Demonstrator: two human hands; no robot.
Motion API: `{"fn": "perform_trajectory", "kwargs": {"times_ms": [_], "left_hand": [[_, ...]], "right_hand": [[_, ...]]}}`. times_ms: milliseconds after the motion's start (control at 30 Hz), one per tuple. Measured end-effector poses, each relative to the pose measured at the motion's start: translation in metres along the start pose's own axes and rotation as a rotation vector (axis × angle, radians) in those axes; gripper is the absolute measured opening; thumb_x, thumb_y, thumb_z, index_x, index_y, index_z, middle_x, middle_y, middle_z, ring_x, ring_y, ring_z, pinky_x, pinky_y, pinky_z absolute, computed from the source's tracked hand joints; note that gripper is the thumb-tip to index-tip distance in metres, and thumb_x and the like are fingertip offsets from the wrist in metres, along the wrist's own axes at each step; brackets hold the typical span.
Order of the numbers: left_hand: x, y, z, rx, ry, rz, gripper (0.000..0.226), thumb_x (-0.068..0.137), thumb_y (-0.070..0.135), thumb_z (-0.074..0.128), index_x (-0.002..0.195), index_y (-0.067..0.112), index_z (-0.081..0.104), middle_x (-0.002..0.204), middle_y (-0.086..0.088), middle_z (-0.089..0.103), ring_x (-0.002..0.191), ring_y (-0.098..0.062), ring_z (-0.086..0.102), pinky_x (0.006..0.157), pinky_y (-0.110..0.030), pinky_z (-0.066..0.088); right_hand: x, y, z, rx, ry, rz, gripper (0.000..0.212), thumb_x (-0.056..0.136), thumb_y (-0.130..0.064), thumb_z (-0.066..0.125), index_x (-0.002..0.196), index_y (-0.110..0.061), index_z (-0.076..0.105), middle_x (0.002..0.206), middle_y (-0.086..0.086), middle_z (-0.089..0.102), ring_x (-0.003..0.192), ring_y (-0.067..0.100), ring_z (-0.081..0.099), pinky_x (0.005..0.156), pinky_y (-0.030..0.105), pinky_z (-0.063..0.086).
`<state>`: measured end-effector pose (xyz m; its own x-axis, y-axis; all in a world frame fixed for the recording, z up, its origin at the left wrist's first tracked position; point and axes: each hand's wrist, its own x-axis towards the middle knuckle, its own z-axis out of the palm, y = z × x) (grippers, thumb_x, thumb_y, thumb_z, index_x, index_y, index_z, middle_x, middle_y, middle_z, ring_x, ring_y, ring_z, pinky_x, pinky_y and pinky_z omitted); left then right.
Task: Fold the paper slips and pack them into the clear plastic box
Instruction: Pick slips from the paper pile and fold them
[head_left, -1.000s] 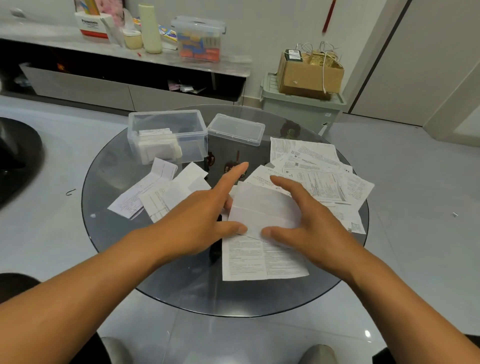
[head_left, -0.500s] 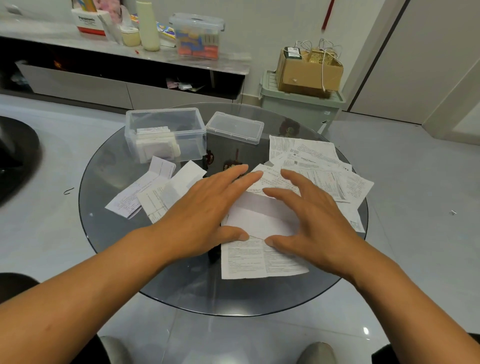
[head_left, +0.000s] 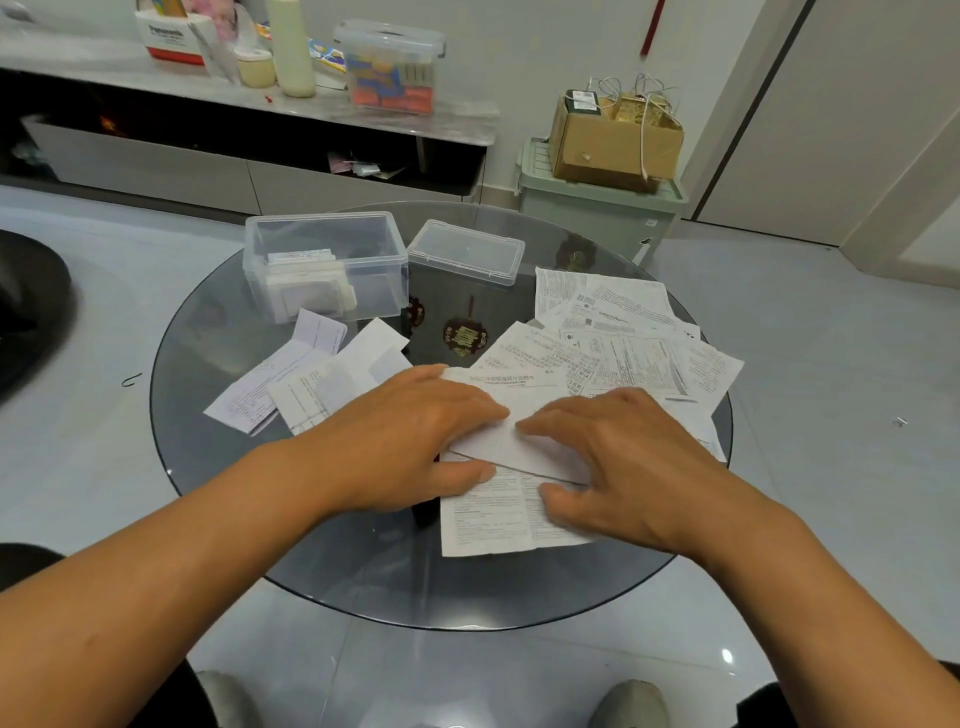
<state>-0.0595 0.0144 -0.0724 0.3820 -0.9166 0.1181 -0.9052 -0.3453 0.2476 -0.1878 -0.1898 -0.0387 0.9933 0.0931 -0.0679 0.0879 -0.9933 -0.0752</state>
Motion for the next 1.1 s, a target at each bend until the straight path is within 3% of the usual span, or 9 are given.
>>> {"fn": "perform_trajectory", "kwargs": {"times_ms": [100,167,267,400,500,600,733,900,1100], "left_hand": [[0.001,0.003,0.001,0.013,0.004,-0.012,0.055,0.096,0.053,0.052,0.148,0.035,0.044,0.146,0.02,0.051,0.13,0.001,0.043,0.121,-0.023,0.01],[0.004,0.006,-0.001,0.024,0.026,-0.023,0.048,0.097,0.048,0.054,0.143,0.034,0.051,0.139,0.017,0.057,0.124,-0.004,0.05,0.114,-0.023,0.023],[0.008,0.01,-0.003,-0.035,0.077,-0.082,0.039,0.098,0.043,0.058,0.136,0.033,0.058,0.127,0.013,0.065,0.114,-0.012,0.057,0.097,-0.031,0.044],[0.012,0.01,0.004,-0.155,0.113,-0.227,0.055,0.099,0.044,0.057,0.149,0.044,0.033,0.125,0.01,0.063,0.111,-0.012,0.055,0.089,-0.03,0.046],[0.016,0.011,0.012,-0.176,0.148,-0.223,0.064,0.097,0.039,0.063,0.15,0.046,0.029,0.141,0.014,0.051,0.124,-0.012,0.051,0.096,-0.029,0.042],[0.02,0.01,0.015,-0.076,0.179,-0.153,0.048,0.096,0.035,0.066,0.141,0.038,0.05,0.146,0.011,0.045,0.129,-0.015,0.045,0.104,-0.034,0.04],[0.022,0.01,0.016,-0.015,0.217,-0.136,0.027,0.093,0.037,0.069,0.12,0.036,0.072,0.146,0.005,0.051,0.134,-0.018,0.042,0.107,-0.034,0.033],[0.022,0.013,0.016,-0.03,0.245,-0.134,0.027,0.092,0.033,0.071,0.118,0.029,0.075,0.134,0.004,0.061,0.126,-0.018,0.049,0.101,-0.03,0.031],[0.019,0.02,0.015,-0.096,0.252,-0.112,0.039,0.085,0.052,0.072,0.12,0.034,0.071,0.12,0.017,0.059,0.111,-0.008,0.045,0.092,-0.025,0.031]], "right_hand": [[0.005,-0.004,0.0,-0.061,0.024,0.02,0.056,0.095,-0.035,0.056,0.149,-0.042,0.041,0.138,-0.011,0.062,0.115,0.021,0.059,0.1,0.033,0.044],[0.008,-0.002,0.007,-0.043,0.079,0.054,0.049,0.098,-0.031,0.055,0.145,-0.041,0.045,0.125,-0.01,0.069,0.106,0.02,0.064,0.091,0.037,0.051],[0.007,0.009,0.014,0.358,0.153,0.244,0.041,0.1,-0.036,0.062,0.138,-0.046,0.051,0.107,-0.021,0.069,0.098,0.008,0.064,0.083,0.032,0.055],[0.006,0.009,0.017,0.672,0.109,0.386,0.044,0.095,-0.04,0.069,0.132,-0.053,0.048,0.105,-0.018,0.063,0.091,0.008,0.065,0.074,0.03,0.059],[0.01,0.006,0.024,0.646,0.13,0.446,0.054,0.088,-0.048,0.074,0.135,-0.051,0.047,0.11,-0.019,0.06,0.1,0.01,0.062,0.089,0.039,0.056],[0.013,0.006,0.028,0.495,0.156,0.499,0.054,0.081,-0.061,0.075,0.128,-0.044,0.053,0.114,-0.015,0.055,0.109,0.016,0.056,0.1,0.044,0.046],[0.016,0.008,0.022,0.298,0.103,0.581,0.054,0.068,-0.078,0.072,0.096,-0.034,0.058,0.106,-0.011,0.055,0.1,0.016,0.054,0.093,0.046,0.047],[0.015,0.009,0.018,0.594,0.083,0.59,0.036,0.078,-0.05,0.081,0.084,-0.024,0.057,0.085,-0.009,0.068,0.079,0.016,0.066,0.079,0.049,0.059],[0.014,0.013,0.009,1.004,0.262,0.568,0.021,0.09,-0.028,0.076,0.104,-0.037,0.063,0.108,-0.012,0.066,0.089,0.013,0.071,0.071,0.033,0.063]]}}
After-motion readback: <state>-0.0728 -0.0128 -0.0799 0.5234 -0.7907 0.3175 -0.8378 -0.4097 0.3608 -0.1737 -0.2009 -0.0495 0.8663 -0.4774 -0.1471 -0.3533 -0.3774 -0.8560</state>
